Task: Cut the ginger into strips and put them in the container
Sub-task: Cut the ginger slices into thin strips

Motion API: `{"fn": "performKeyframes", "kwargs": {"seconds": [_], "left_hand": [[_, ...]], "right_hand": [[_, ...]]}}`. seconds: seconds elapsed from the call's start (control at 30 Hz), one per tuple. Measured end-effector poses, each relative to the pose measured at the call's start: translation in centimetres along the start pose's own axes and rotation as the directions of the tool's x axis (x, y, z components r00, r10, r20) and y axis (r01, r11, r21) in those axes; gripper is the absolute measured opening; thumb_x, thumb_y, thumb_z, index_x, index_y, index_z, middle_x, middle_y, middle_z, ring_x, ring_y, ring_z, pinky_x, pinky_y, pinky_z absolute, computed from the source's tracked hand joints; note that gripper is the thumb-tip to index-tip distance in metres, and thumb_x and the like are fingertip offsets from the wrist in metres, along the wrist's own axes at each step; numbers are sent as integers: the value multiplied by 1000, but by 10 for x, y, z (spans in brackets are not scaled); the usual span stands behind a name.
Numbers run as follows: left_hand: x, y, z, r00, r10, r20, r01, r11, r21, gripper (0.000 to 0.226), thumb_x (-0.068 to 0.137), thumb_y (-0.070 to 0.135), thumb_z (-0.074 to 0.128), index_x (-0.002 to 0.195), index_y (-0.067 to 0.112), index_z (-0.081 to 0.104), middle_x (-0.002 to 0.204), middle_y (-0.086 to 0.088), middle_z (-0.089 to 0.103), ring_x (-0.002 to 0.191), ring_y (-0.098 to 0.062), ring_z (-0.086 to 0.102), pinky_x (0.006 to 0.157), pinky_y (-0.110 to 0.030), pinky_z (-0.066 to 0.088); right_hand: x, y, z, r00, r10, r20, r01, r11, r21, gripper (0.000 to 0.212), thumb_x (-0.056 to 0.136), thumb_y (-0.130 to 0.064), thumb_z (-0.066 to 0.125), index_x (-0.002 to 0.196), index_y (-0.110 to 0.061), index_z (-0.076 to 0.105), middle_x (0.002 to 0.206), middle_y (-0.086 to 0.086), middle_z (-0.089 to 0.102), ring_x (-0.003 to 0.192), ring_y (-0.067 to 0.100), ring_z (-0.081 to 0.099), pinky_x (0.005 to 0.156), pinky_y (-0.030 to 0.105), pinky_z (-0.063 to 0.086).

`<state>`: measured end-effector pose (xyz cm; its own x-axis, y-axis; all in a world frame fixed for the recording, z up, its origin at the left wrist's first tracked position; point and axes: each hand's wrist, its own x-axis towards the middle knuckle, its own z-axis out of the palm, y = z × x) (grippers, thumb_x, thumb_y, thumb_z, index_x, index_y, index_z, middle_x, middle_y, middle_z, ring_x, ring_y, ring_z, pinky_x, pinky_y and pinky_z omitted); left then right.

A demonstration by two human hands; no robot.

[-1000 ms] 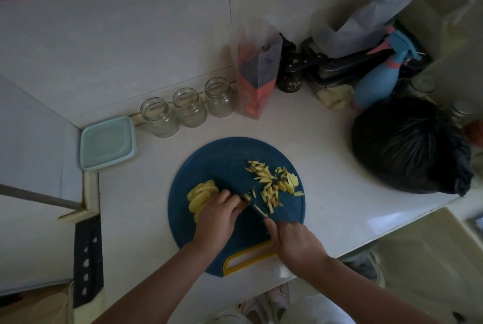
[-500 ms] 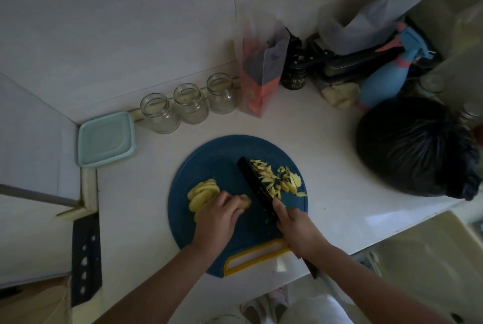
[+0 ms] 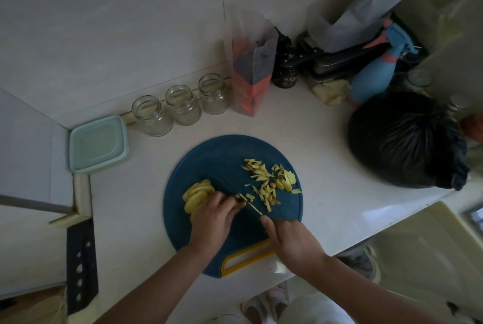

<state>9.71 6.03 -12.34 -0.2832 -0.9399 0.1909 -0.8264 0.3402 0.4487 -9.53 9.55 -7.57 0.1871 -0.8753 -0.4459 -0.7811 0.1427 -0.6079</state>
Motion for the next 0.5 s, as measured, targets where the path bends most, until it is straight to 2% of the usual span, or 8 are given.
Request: {"fn": "performKeyframes", "kwargs": {"seconds": [0.07, 0.17, 0.27, 0.37, 0.43, 0.5], "left_hand": [[0, -2, 0, 1000, 11, -2, -11, 1000, -20, 6, 83, 21, 65, 87, 17, 68, 82, 3, 58, 71, -13, 57, 59, -19, 42], [-1, -3, 1, 1000, 13, -7, -14, 999, -40, 15, 88, 27, 55, 83, 18, 67, 81, 5, 58, 71, -11, 56, 59, -21, 43], [-1, -3, 3, 1000, 1, -25, -3, 999, -48, 2, 81, 17, 68, 80, 17, 66, 79, 5, 58, 69, -9, 54, 61, -15, 37], [-1, -4, 3, 999, -7, -32, 5, 998, -65, 4, 79, 15, 69, 83, 17, 68, 81, 5, 58, 70, -8, 54, 63, -13, 37], [-2, -3, 3, 999, -7, -39, 5, 998, -60, 8, 83, 20, 63, 84, 17, 70, 81, 4, 57, 70, -9, 55, 60, -17, 43], [-2, -3, 3, 999, -13, -36, 12, 999, -48, 19, 87, 28, 55, 84, 17, 69, 80, 3, 56, 70, -10, 56, 57, -23, 48]], "right_hand": [[2, 1, 1, 999, 14, 33, -14, 1000, 24, 57, 93, -58, 18, 62, -16, 42, 56, 0, 43, 53, 16, 43, 65, 36, 44], [8, -2, 3, 996, 41, 76, -45, 998, 42, 59, 94, -58, 18, 63, -13, 43, 55, 2, 42, 50, 15, 40, 64, 37, 46], [16, -12, 6, 994, 73, 78, -75, 997, 25, 61, 98, -55, 20, 61, -14, 45, 55, 1, 46, 51, 15, 44, 67, 37, 49], [25, -19, 7, 994, 92, 64, -93, 995, 19, 63, 98, -55, 20, 66, -13, 53, 60, 3, 51, 57, 17, 51, 70, 38, 51], [30, -20, 6, 992, 113, 50, -116, 991, 73, 60, 99, -53, 22, 65, -13, 51, 61, 3, 50, 56, 16, 48, 69, 37, 49], [32, -17, 2, 986, 164, 44, -169, 962, 214, 56, 99, -50, 25, 66, -12, 49, 61, 3, 48, 52, 12, 45, 64, 30, 43]]}}
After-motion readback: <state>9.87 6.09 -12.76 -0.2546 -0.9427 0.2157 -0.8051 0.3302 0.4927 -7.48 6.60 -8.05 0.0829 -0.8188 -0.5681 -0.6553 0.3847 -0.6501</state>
